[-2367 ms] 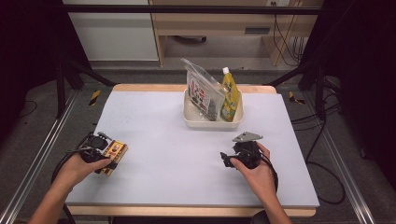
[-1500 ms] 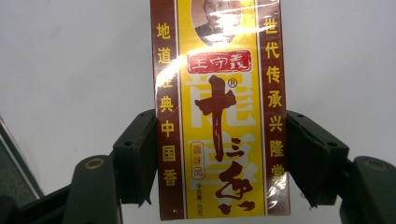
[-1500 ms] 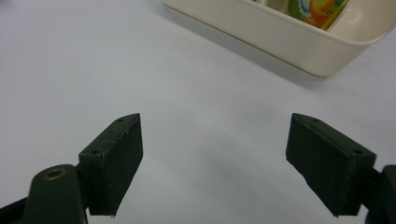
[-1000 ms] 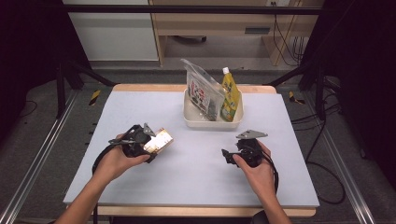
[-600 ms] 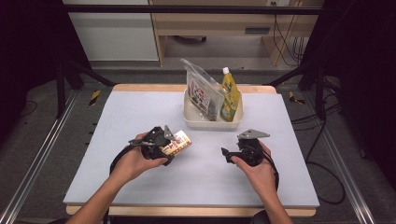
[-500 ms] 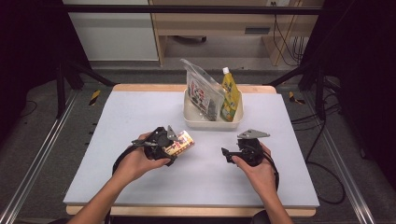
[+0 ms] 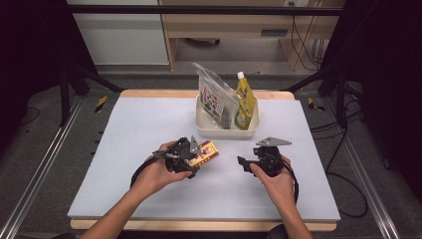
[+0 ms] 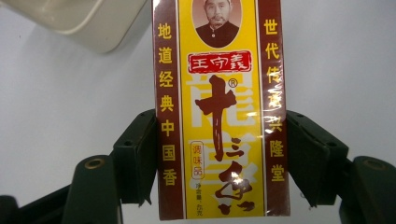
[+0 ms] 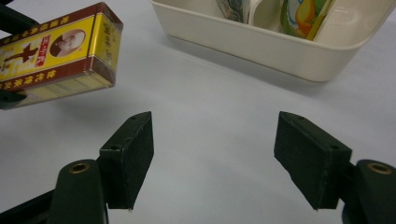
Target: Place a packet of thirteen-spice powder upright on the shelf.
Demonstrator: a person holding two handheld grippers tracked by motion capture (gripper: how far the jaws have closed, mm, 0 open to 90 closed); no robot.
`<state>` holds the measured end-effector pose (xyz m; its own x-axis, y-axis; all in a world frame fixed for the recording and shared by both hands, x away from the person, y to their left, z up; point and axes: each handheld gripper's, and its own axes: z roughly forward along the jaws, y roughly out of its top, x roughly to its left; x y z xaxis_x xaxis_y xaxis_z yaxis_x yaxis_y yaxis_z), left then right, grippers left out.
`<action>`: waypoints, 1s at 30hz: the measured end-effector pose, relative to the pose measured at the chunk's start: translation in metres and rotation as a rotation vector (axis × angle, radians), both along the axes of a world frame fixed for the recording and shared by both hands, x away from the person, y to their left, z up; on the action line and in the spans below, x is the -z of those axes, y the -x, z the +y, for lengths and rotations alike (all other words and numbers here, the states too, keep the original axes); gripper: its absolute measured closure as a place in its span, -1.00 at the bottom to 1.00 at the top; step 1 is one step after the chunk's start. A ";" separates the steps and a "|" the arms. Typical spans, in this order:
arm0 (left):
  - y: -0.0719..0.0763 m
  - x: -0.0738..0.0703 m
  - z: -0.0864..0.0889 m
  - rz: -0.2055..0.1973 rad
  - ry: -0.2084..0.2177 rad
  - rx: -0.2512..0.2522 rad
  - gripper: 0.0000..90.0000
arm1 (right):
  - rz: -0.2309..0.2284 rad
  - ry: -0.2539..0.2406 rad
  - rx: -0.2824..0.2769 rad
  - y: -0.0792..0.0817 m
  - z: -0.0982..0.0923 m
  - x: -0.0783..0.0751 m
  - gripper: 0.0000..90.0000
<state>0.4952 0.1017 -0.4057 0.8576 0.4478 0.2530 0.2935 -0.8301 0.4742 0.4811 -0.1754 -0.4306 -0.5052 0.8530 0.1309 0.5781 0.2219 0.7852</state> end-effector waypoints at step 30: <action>0.021 0.014 -0.001 -0.217 0.081 0.073 -0.29 | -0.037 -0.156 -0.123 -0.029 0.037 -0.058 -0.23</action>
